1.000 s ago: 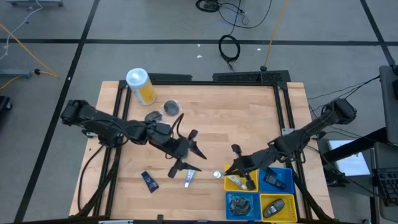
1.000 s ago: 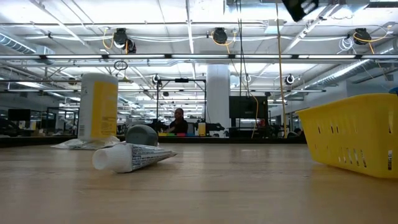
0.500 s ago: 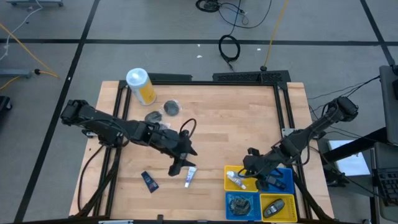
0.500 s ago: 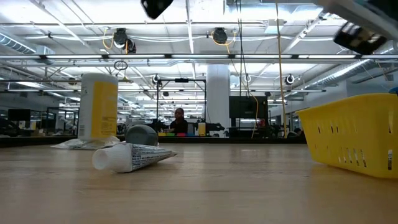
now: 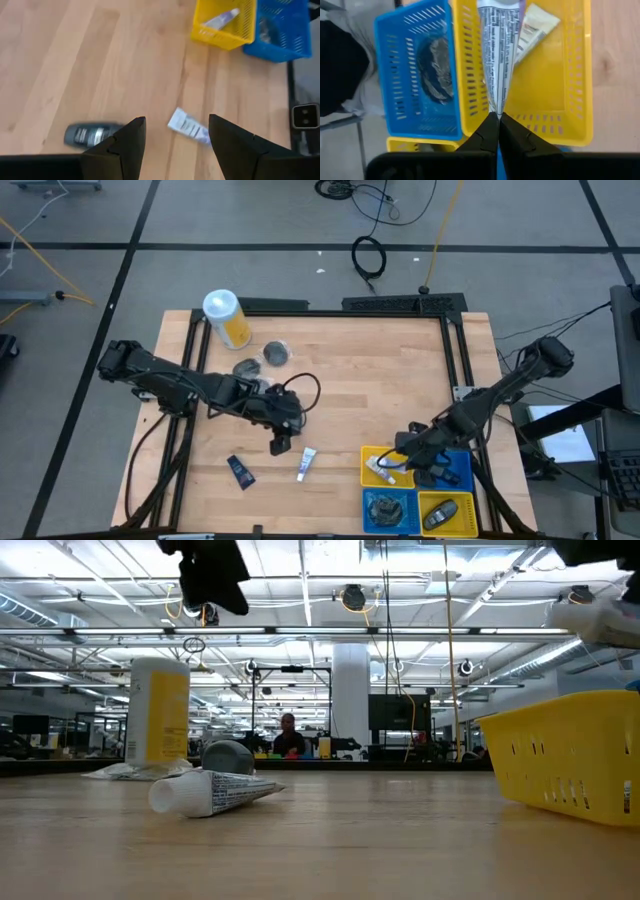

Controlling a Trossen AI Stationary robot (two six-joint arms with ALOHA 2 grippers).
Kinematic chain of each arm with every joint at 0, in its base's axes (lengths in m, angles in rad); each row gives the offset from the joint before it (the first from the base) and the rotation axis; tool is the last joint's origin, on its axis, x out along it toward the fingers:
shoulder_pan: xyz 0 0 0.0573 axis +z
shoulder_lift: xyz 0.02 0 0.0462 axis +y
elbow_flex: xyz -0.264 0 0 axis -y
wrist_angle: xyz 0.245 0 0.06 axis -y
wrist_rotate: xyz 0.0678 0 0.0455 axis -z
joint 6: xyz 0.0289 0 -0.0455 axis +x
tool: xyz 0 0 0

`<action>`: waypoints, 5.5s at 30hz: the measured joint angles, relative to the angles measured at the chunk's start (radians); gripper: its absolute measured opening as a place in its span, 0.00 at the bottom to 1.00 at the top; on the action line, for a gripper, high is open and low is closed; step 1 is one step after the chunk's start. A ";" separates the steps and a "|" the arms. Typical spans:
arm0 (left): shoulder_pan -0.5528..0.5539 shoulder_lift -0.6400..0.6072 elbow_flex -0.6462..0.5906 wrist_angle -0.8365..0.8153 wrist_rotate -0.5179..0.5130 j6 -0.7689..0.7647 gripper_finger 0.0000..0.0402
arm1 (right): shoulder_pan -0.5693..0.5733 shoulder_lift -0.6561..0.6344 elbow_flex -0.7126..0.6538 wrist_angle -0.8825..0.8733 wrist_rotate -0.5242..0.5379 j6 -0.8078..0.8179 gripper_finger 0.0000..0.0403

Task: Pick & Place Travel size toiletries
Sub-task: Put the white toothpaste into the top yellow bin, then put the black deodorant into the bottom yellow bin

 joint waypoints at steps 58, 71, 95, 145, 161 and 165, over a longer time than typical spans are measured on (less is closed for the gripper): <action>-0.006 0.001 0.000 -0.058 -0.028 -0.328 0.53 | -0.002 0.045 0.000 0.121 0.061 -0.179 0.29; -0.045 0.068 -0.034 -0.103 -0.146 -0.684 0.53 | -0.031 0.045 0.000 0.219 0.090 -0.297 0.28; 0.157 0.205 -0.034 -0.083 0.042 -0.673 0.60 | -0.040 0.045 0.000 0.221 0.087 -0.377 0.28; 0.182 0.464 -0.030 -0.089 0.092 -0.827 0.61 | -0.040 0.046 0.000 0.221 0.092 -0.357 0.28; 0.184 0.469 0.024 -0.128 0.063 -0.671 0.48 | -0.040 0.045 0.000 0.222 0.139 -0.362 0.28; 0.185 0.478 0.077 -0.171 -0.008 -0.622 0.48 | -0.040 0.045 0.000 0.222 0.139 -0.375 0.28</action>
